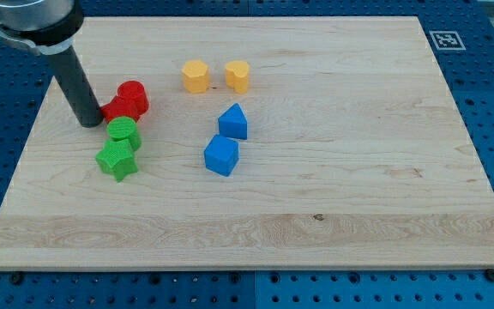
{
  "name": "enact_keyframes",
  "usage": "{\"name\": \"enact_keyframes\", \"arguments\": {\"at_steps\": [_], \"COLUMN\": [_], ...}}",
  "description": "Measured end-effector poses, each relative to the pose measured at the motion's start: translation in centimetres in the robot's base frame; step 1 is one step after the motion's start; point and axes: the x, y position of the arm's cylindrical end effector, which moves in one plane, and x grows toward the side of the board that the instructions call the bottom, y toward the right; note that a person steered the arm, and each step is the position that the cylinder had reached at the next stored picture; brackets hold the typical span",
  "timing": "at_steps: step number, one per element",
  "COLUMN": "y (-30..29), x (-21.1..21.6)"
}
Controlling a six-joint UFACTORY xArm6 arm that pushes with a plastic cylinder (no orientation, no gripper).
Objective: Move your arm closer to the yellow hexagon
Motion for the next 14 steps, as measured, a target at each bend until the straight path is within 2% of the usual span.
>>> {"name": "enact_keyframes", "arguments": {"at_steps": [3,7,8,9,11,13,14], "y": [0.6,-2.1,-4.8,-6.4,-6.1,-0.5,3.0], "x": [0.0,0.0,-0.1,-1.6,-10.1,-14.2,-14.2]}}
